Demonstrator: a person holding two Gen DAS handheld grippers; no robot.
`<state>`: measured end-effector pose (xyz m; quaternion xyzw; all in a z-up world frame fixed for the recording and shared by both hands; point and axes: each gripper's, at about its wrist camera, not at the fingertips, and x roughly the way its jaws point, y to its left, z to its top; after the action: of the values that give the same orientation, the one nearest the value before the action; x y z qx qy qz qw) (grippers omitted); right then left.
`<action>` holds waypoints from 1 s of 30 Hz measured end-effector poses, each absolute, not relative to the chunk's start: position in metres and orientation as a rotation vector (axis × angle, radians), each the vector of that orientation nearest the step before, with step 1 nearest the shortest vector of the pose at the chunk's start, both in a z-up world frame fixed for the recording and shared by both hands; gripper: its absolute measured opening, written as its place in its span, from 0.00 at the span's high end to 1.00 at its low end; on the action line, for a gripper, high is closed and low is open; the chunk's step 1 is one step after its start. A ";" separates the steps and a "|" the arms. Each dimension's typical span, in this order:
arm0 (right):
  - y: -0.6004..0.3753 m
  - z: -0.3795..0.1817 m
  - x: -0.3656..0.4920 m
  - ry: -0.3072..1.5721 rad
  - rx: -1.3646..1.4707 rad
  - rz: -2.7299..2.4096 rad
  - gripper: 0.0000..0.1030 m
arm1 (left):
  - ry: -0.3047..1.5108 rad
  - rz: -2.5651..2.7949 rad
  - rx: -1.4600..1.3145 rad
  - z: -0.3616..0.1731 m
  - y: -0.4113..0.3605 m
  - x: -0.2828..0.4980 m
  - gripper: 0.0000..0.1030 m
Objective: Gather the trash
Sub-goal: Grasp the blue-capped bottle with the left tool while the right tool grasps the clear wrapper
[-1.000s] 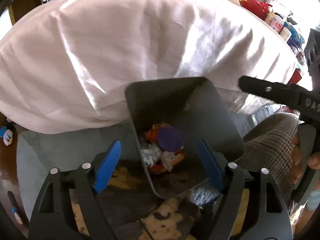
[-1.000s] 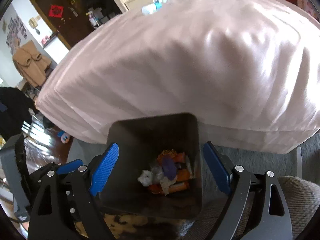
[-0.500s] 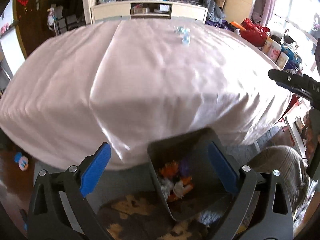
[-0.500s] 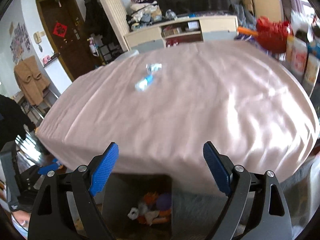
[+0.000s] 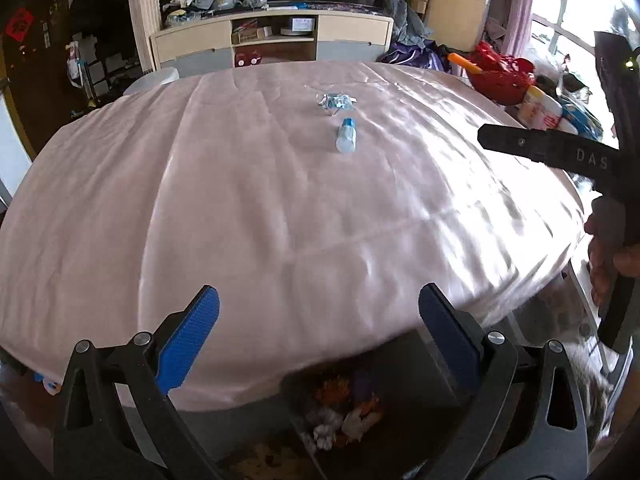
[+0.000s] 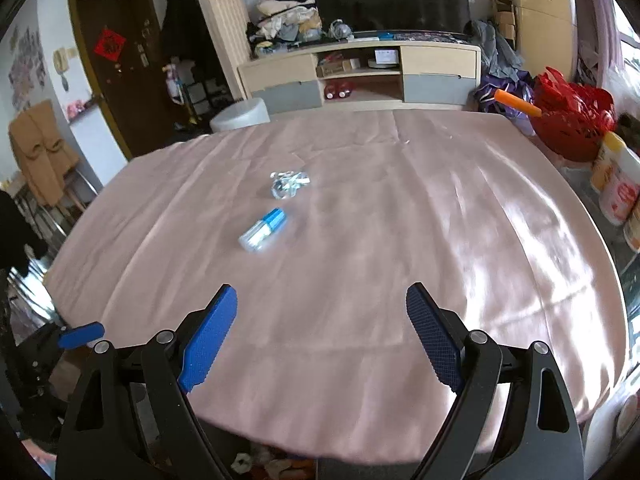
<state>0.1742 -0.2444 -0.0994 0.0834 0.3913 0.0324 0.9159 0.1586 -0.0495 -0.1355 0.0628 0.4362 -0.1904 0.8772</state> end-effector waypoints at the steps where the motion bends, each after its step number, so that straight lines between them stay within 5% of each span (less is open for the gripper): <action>1: -0.245 -0.100 0.181 0.809 0.169 0.061 0.15 | 0.916 -0.400 0.133 -0.137 -0.054 0.168 0.08; 9: -0.250 -0.113 0.234 0.847 0.161 0.021 0.15 | 0.901 -0.429 0.144 -0.140 -0.086 0.231 0.10; 30: -0.257 -0.135 0.305 0.890 0.175 0.036 0.20 | 0.917 -0.508 0.163 -0.162 -0.124 0.309 0.83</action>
<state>0.3053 -0.2575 -0.1349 0.0845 0.4297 0.0175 0.8988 0.3091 -0.1245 -0.1615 0.0777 0.4374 -0.2422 0.8626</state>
